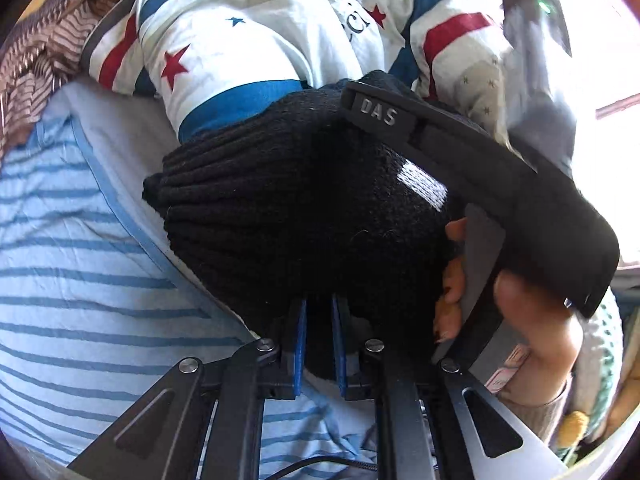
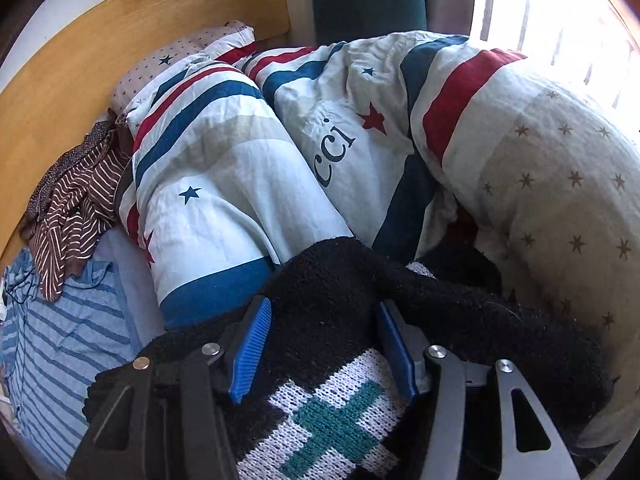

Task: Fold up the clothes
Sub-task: 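Lower the bundle onto the star-patterned duvet with both grippers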

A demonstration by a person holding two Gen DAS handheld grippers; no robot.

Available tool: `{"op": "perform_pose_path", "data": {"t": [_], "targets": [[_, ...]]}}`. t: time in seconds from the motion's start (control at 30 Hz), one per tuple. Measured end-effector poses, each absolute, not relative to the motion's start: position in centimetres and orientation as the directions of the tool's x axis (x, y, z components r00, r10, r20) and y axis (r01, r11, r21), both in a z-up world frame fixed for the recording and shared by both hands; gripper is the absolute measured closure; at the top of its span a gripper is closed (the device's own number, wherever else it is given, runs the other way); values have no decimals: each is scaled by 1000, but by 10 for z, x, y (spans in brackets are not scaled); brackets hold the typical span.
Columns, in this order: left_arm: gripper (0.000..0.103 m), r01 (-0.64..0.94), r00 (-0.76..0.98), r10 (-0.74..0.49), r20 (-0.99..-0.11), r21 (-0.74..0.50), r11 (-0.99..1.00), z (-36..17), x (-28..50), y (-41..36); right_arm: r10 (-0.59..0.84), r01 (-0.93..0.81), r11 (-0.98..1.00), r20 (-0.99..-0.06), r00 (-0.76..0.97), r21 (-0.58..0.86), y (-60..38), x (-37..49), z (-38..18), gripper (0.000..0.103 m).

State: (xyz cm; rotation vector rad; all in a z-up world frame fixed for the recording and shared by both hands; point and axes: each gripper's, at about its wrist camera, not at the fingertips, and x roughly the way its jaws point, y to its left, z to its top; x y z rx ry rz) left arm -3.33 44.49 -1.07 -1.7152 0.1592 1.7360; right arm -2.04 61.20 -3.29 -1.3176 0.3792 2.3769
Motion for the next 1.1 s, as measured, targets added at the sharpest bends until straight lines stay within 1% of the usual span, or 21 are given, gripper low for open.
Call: {"op": "perform_pose_path", "data": {"t": [0.07,0.1,0.17,0.27,0.3,0.33,0.4,0.43,0.47,0.5,0.57,0.63,0.67,0.7,0.77,0.87,0.97,1.03,1.1], "targets": [[90,-520,134,402,-906,-409,-750,-8,-32,436,230,-476,-879,-836,-499,42,605,-9,-14,45],[89,-518,156,421,-894,-437,-736,-4,-32,430,239,-481,-876,-824,-514,45,601,-1,-5,47],[89,-508,201,481,-854,-510,-694,11,-33,421,256,-489,-871,-805,-535,48,594,20,21,48],[89,-495,158,510,-845,-515,-700,35,-40,405,312,-520,-854,-787,-533,13,587,59,61,44],[89,-499,113,500,-859,-484,-719,42,-42,400,337,-532,-847,-782,-525,-8,587,70,71,37],[89,-506,69,486,-871,-451,-736,47,-44,396,356,-540,-841,-785,-508,-31,588,74,73,34],[89,-499,22,483,-875,-428,-753,49,-48,393,379,-548,-833,-800,-464,-77,592,79,69,34],[89,-489,12,487,-873,-430,-759,46,-50,393,360,-534,-842,-820,-445,-79,595,75,59,34],[89,-480,14,483,-876,-430,-765,38,-51,395,301,-504,-862,-850,-433,-48,600,70,45,34],[89,-487,9,456,-890,-403,-775,28,-48,399,266,-485,-874,-868,-420,-33,603,63,32,35],[89,-517,-18,382,-924,-318,-795,8,-39,410,200,-448,-894,-897,-394,-2,610,47,5,30],[89,-542,-81,311,-947,-220,-811,-9,-29,419,166,-426,-904,-889,-426,35,611,44,-5,25],[89,-541,-98,288,-953,-192,-819,-14,-27,421,144,-416,-908,-891,-431,55,611,42,-7,24],[89,-533,-97,285,-954,-192,-824,-15,-27,420,139,-410,-910,-891,-431,56,610,41,-6,24],[89,-509,-77,309,-948,-229,-830,-15,-30,414,150,-404,-914,-890,-431,41,607,38,-7,23],[89,-447,-20,371,-928,-324,-834,-20,-35,396,168,-421,-906,-887,-431,32,607,36,-6,23],[83,-377,13,438,-899,-410,-830,-25,-37,377,153,-434,-899,-885,-439,59,614,37,-3,22],[83,-331,42,467,-883,-453,-828,-24,-35,368,141,-450,-889,-884,-445,84,621,40,-1,22],[83,-310,81,470,-879,-470,-826,-23,-30,361,138,-479,-871,-881,-453,110,627,44,-1,22]]}}
